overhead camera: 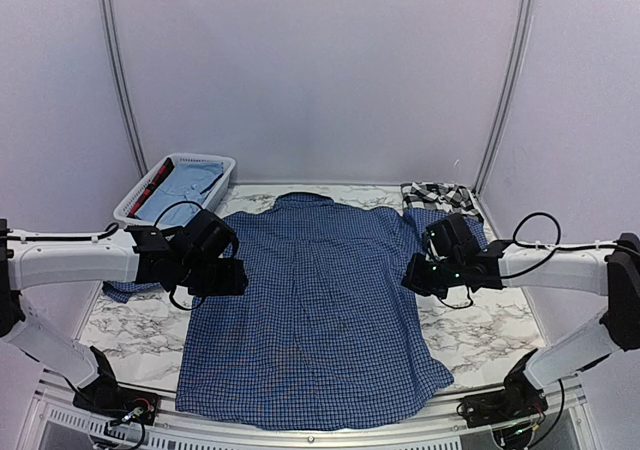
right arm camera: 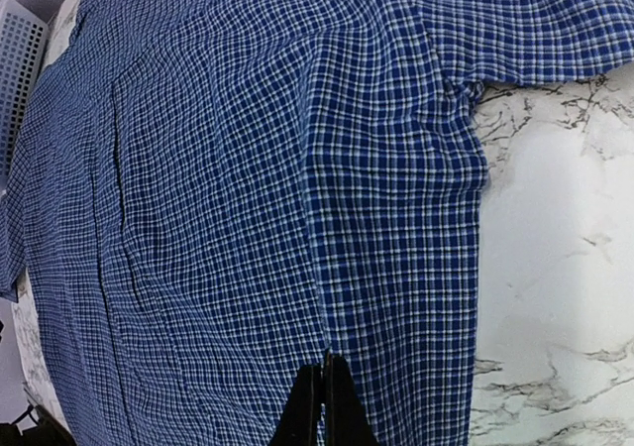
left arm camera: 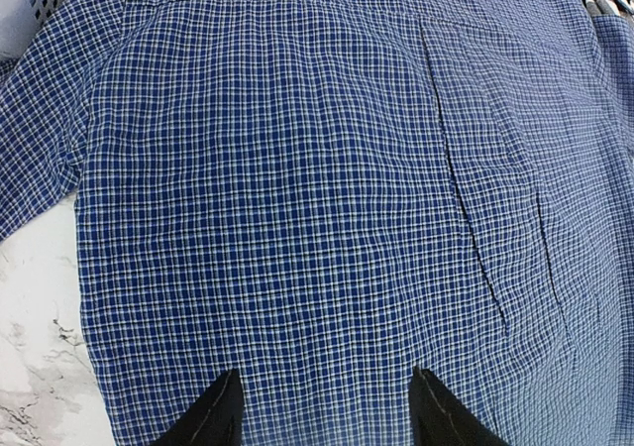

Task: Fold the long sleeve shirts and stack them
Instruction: Smooth out the flattened shirt at the center of the board.

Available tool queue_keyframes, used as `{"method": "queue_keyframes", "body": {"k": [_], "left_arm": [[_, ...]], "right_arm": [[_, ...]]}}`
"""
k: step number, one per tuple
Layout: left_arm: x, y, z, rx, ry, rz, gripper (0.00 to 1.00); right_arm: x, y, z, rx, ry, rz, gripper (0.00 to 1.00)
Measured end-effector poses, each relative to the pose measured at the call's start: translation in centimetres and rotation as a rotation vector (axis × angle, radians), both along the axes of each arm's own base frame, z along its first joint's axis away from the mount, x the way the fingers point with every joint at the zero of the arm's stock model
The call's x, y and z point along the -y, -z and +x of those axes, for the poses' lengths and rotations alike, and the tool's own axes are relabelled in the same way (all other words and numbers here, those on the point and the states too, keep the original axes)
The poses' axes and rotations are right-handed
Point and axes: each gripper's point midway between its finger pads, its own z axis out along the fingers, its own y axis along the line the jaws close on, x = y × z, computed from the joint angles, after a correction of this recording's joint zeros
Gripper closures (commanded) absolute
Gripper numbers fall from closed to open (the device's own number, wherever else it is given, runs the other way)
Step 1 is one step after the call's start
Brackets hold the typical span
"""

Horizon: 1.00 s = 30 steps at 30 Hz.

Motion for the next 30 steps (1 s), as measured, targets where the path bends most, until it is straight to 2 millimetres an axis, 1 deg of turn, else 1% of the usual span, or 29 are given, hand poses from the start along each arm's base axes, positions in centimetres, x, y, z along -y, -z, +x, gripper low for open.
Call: {"method": "queue_keyframes", "body": {"k": [6, 8, 13, 17, 20, 26, 30], "left_arm": [[0.1, -0.3, 0.2, 0.003, -0.001, -0.006, 0.41], [0.1, -0.3, 0.2, 0.003, -0.001, -0.007, 0.41], [0.1, -0.3, 0.2, 0.001, 0.003, -0.008, 0.41], [0.0, -0.3, 0.3, 0.001, 0.001, -0.007, 0.41], [0.0, -0.4, 0.4, 0.002, 0.000, -0.007, 0.41], [-0.2, -0.6, 0.6, 0.003, -0.007, -0.006, 0.41], [-0.5, -0.6, 0.8, 0.003, -0.015, -0.005, 0.41]], "right_arm": [[0.6, 2.3, 0.4, -0.022, 0.022, -0.008, 1.00], [1.0, 3.2, 0.3, -0.033, 0.031, -0.018, 1.00], [2.1, 6.1, -0.6, -0.083, 0.049, -0.048, 1.00], [1.7, 6.2, 0.3, -0.057, 0.053, -0.031, 1.00], [1.7, 6.2, 0.8, -0.042, 0.063, -0.036, 1.00], [3.1, 6.2, 1.2, -0.027, 0.111, -0.086, 1.00], [4.2, 6.2, 0.6, -0.032, 0.140, -0.119, 1.00]]}}
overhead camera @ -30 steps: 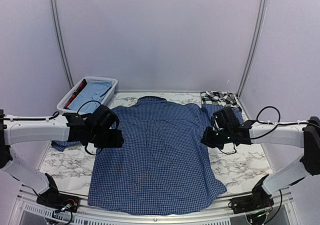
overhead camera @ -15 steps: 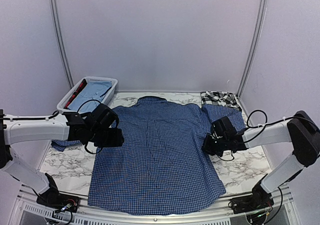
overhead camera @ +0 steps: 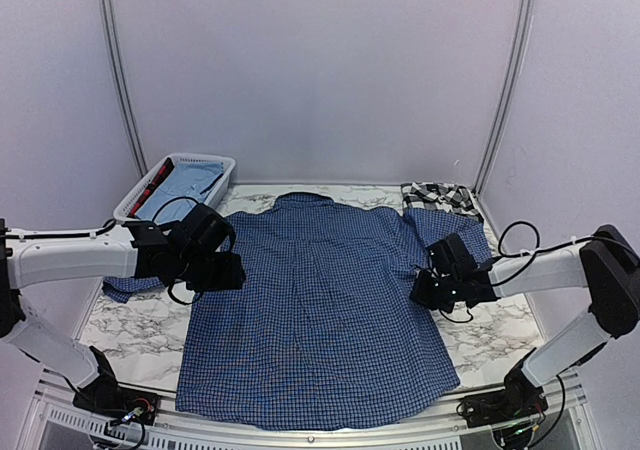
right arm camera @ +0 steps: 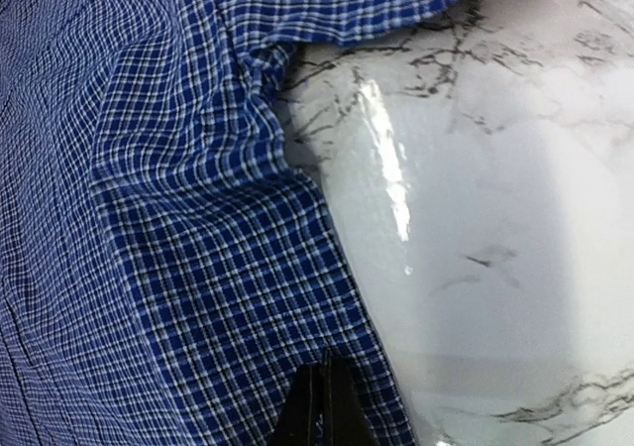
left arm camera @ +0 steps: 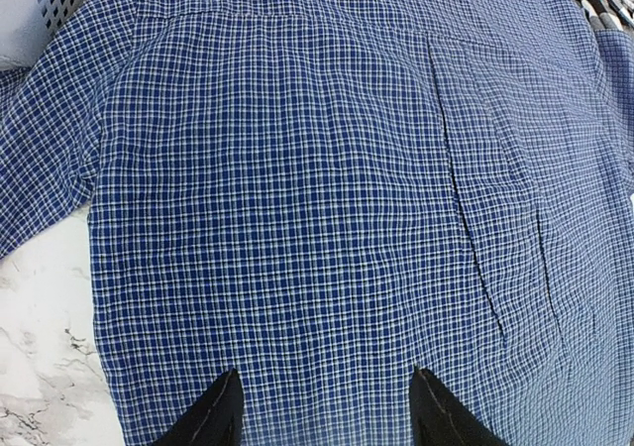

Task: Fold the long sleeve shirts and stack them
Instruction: Smooth out the flattened shirt at the center of the board, then pick up the sleeve from the center of the board.

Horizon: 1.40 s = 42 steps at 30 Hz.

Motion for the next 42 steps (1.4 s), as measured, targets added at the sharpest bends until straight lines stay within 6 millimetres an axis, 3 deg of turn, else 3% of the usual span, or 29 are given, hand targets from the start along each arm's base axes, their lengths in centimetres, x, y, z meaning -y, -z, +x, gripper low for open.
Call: {"method": "queue_keyframes", "body": {"k": [7, 14, 19, 23, 27, 30, 34, 42], "left_arm": [[-0.3, -0.2, 0.1, 0.002, -0.006, 0.001, 0.41], [-1.2, -0.6, 0.6, 0.009, -0.022, 0.002, 0.41], [-2.8, -1.9, 1.3, 0.034, -0.066, -0.022, 0.41], [-4.7, -2.6, 1.7, 0.055, -0.120, -0.026, 0.41], [-7.5, -2.1, 1.9, 0.057, -0.204, -0.003, 0.41], [-9.9, -1.5, 1.9, 0.055, -0.277, 0.019, 0.41], [-14.3, -0.7, 1.6, 0.055, -0.414, 0.053, 0.39], [-24.9, -0.2, 0.9, 0.072, -0.769, 0.099, 0.34]], "right_arm": [[1.7, 0.0, -2.0, -0.010, 0.036, -0.011, 1.00], [2.2, -0.6, -2.2, -0.031, 0.008, -0.068, 1.00], [1.1, -3.6, -0.3, 0.016, -0.046, -0.081, 0.94], [-1.2, -6.1, 0.2, 0.068, -0.116, -0.072, 0.78], [-4.0, -7.6, -0.7, 0.099, -0.210, -0.063, 0.49], [-5.4, -8.4, -1.6, 0.121, -0.266, -0.054, 0.37], [-6.6, -8.8, -2.5, 0.133, -0.320, -0.054, 0.33], [-9.2, -9.8, -2.7, 0.178, -0.417, -0.044, 0.27]]}}
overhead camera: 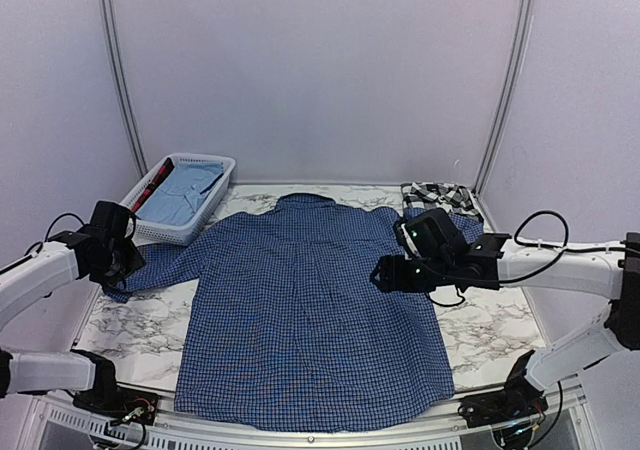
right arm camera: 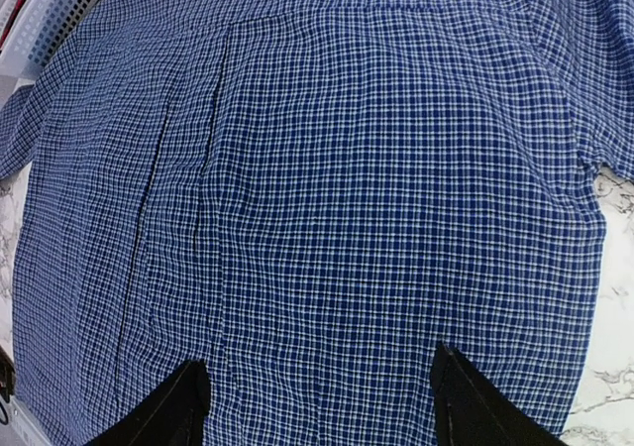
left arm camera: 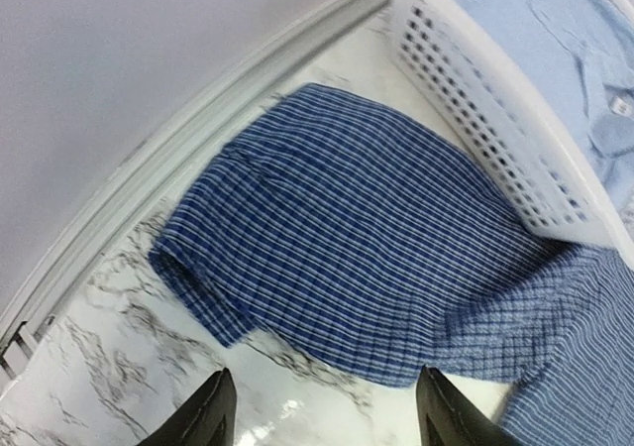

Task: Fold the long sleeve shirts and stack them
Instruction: Pick up the sleeve from the center of the board.

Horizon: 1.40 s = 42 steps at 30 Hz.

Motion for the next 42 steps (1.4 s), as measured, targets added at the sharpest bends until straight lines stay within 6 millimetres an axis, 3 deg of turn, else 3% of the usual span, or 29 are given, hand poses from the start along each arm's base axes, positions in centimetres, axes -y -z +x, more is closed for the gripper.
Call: {"method": "queue_keyframes", "body": {"k": [7, 14, 20, 27, 28, 31, 34, 38, 42], "left_arm": [[-7.1, 2.5, -0.8, -0.023, -0.207, -0.005, 0.30], [-8.4, 5.6, 1.2, -0.013, -0.206, -0.055, 0.38], [-9.3, 6.8, 2.4, 0.003, -0.235, -0.045, 0.57], [-10.1, 5.9, 3.4, 0.051, -0.263, -0.017, 0.95], [-10.0, 5.8, 3.6, 0.056, -0.258, -0.017, 1.00], [-9.0, 5.0, 4.5, 0.074, -0.213, -0.004, 1.00], [-6.8, 3.6, 5.6, 0.114, -0.139, 0.000, 1.00], [-2.0, 0.2, 7.1, 0.208, 0.008, 0.003, 1.00], [4.4, -3.9, 8.3, 0.312, 0.184, -0.009, 1.00]], "right_arm": [[-1.4, 1.0, 0.3, 0.008, -0.077, -0.012, 0.24], [-2.8, 1.2, 0.9, 0.050, -0.147, -0.008, 0.24], [-3.5, 1.6, 1.5, 0.075, -0.181, -0.010, 0.24], [-3.8, 1.4, 1.7, 0.094, -0.193, -0.010, 0.23], [-3.7, 1.4, 1.7, 0.096, -0.194, -0.012, 0.24], [-3.6, 1.4, 1.7, 0.102, -0.196, -0.022, 0.23], [-3.6, 1.4, 1.8, 0.106, -0.195, -0.028, 0.23], [-3.7, 1.0, 2.0, 0.111, -0.194, -0.026, 0.24], [-3.9, 0.5, 2.3, 0.123, -0.192, -0.022, 0.23]]}}
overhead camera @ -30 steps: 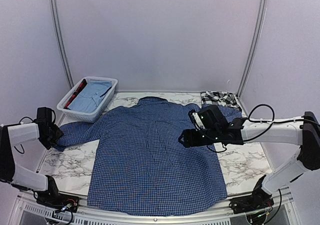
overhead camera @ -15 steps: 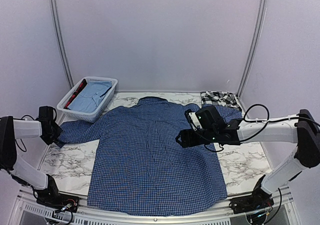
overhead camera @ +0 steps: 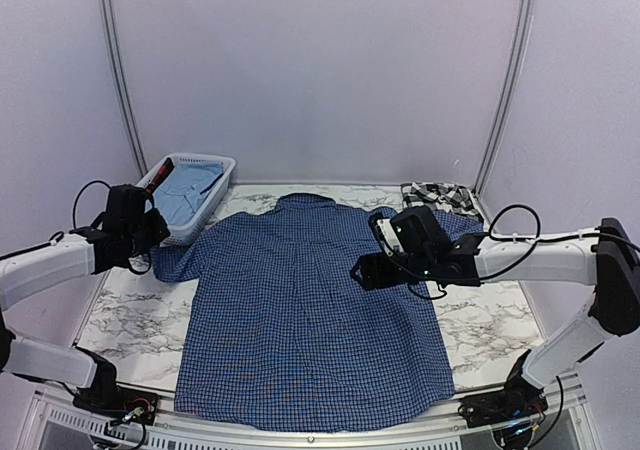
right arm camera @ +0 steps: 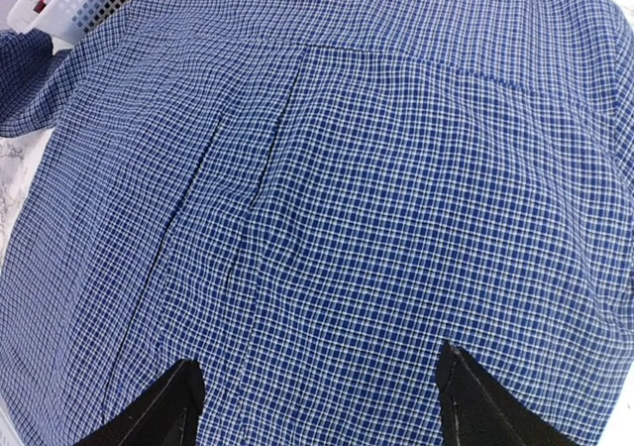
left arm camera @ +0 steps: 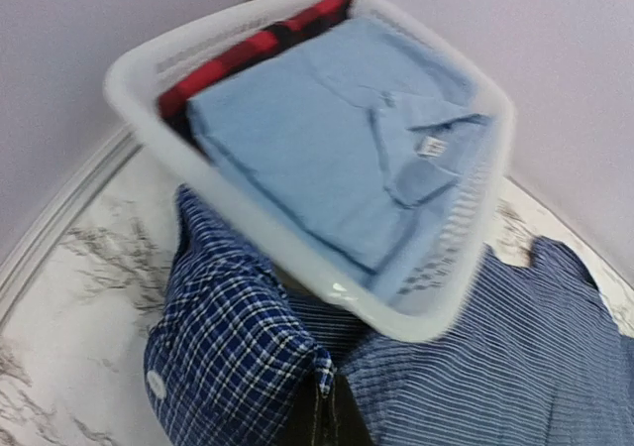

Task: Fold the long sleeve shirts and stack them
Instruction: Pick up the sleeve from the center of the board, then place the sleeve at the center of the board, then pick up the flattened shirt from the center of the board.

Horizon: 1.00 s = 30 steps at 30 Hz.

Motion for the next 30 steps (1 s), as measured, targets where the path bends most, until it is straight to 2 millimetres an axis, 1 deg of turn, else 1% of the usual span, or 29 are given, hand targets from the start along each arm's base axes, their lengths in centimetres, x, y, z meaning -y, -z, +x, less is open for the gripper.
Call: {"method": "queue_keyframes", "body": {"k": [1, 2, 5, 6, 7, 9, 10, 11, 13, 14, 15, 17, 19, 20, 22, 24, 26, 27, 30], "left_arm": [[1.8, -0.9, 0.2, 0.021, 0.048, -0.001, 1.00], [3.2, -1.6, 0.4, 0.034, 0.085, 0.000, 1.00], [8.9, -3.7, 0.9, 0.069, 0.230, 0.010, 1.00], [9.9, -4.2, 1.4, 0.075, 0.253, 0.013, 1.00], [12.9, -4.7, 1.3, 0.081, 0.328, 0.015, 1.00], [16.9, -5.0, 1.5, 0.079, 0.427, 0.021, 1.00], [18.9, -4.8, 1.5, 0.072, 0.477, 0.025, 1.00], [20.5, -4.4, 1.4, 0.065, 0.516, 0.030, 1.00], [24.5, -2.9, 1.0, 0.033, 0.620, 0.043, 1.00], [25.9, -1.9, 0.7, 0.013, 0.658, 0.049, 0.93], [27.4, -0.6, 0.3, -0.014, 0.701, 0.055, 0.84], [29.6, 2.0, -0.8, -0.071, 0.772, 0.071, 0.71], [30.9, 3.9, -1.8, -0.115, 0.818, 0.075, 0.49], [31.2, 4.5, -2.1, -0.130, 0.831, 0.077, 0.43], [31.3, 4.5, -2.3, -0.134, 0.834, 0.067, 0.32], [31.2, 3.6, -2.2, -0.117, 0.821, 0.049, 0.30], [30.6, 2.2, -1.9, -0.091, 0.788, 0.039, 0.31], [30.1, 1.4, -1.8, -0.079, 0.764, 0.036, 0.33], [27.9, -0.6, -1.7, -0.054, 0.689, 0.000, 0.35]], "right_arm": [[0.0, -0.1, 0.1, 0.003, 0.002, -0.001, 0.23], [0.0, -0.2, 0.2, 0.006, 0.003, -0.002, 0.23], [-0.1, -0.7, 0.4, 0.018, 0.004, -0.004, 0.23], [-0.3, -0.9, 0.7, 0.023, 0.005, -0.004, 0.23], [-0.5, -1.2, 1.0, 0.028, 0.006, -0.002, 0.23], [-1.3, -1.9, 1.7, 0.038, 0.005, 0.008, 0.23], [-1.6, -2.1, 2.0, 0.043, 0.005, 0.014, 0.23], [-1.9, -2.4, 2.3, 0.049, 0.005, 0.021, 0.23], [-2.4, -2.8, 2.9, 0.056, 0.008, 0.030, 0.23], [-2.5, -2.8, 3.2, 0.056, 0.013, 0.031, 0.23], [-2.6, -2.8, 3.5, 0.053, 0.017, 0.032, 0.23], [-2.7, -2.4, 3.9, 0.047, 0.021, 0.028, 0.22], [-2.9, -1.9, 4.3, 0.039, 0.024, 0.020, 0.22], [-3.1, -1.6, 4.6, 0.034, 0.025, 0.015, 0.21], [-3.8, -1.1, 5.3, 0.025, 0.022, 0.009, 0.21], [-4.5, -0.8, 5.6, 0.020, 0.012, 0.007, 0.21], [-5.5, -0.6, 6.1, 0.016, -0.001, 0.002, 0.21], [-6.2, -0.6, 6.2, 0.018, -0.008, 0.002, 0.21], [-9.1, -0.5, 6.8, 0.028, -0.045, -0.002, 0.24]]}}
